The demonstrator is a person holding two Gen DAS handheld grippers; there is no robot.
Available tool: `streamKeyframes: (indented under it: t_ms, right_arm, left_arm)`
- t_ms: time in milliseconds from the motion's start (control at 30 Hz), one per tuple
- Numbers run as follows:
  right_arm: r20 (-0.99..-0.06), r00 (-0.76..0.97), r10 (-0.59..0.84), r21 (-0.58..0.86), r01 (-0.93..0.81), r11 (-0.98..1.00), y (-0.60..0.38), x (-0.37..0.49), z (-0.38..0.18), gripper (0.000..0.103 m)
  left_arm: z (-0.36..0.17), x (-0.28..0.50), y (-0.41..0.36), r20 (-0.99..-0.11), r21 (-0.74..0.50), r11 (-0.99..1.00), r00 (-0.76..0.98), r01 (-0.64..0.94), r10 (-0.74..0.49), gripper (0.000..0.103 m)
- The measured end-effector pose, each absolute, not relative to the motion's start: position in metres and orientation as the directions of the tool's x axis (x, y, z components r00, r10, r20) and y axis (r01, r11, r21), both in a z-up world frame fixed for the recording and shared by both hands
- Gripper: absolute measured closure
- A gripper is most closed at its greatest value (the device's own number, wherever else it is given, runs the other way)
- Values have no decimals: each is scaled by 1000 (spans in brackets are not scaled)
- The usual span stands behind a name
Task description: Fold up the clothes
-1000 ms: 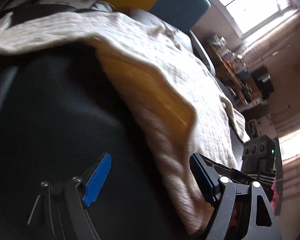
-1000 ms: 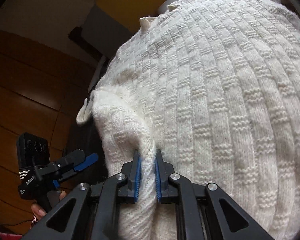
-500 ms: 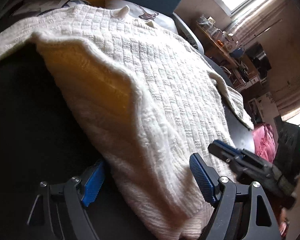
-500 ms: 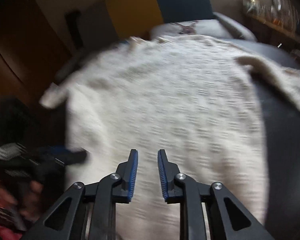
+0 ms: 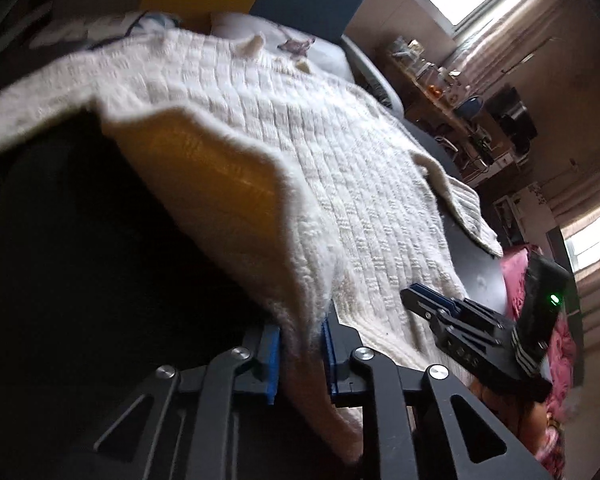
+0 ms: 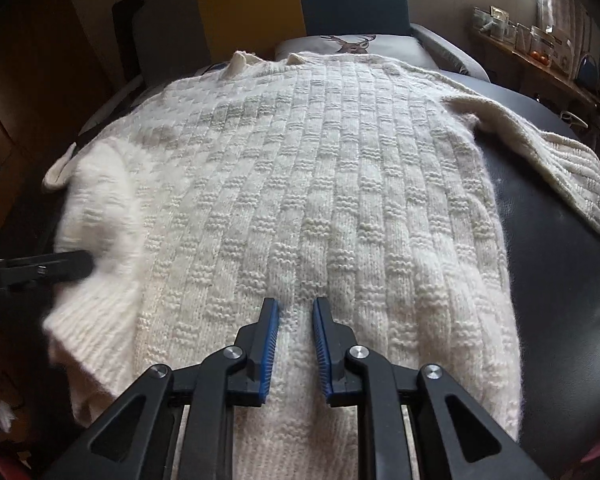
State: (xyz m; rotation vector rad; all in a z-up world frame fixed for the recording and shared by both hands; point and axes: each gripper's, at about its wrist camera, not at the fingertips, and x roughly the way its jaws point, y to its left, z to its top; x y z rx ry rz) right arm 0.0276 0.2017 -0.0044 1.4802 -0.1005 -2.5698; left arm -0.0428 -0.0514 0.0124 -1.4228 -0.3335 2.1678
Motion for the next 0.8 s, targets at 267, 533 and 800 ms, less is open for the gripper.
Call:
streamKeyframes:
  t_ms: [267,533,800]
  right_arm:
    - [-850,-497,-176,143,104,-984,201,27,-6,85]
    - [-850,-498,-170,140,97,-985,199,26,-6,85]
    - [-852,-495,-172,145,93,-985,200,26,-5,85]
  left_arm:
    - [25,-21,-113,-793,-437,-859,-336,-268,509,95]
    - [-2,-6,-164,-822,-447,-880,-314,-161,475,97]
    - [-19,8,-187,-853,-417,-901,-293,-118,433,98]
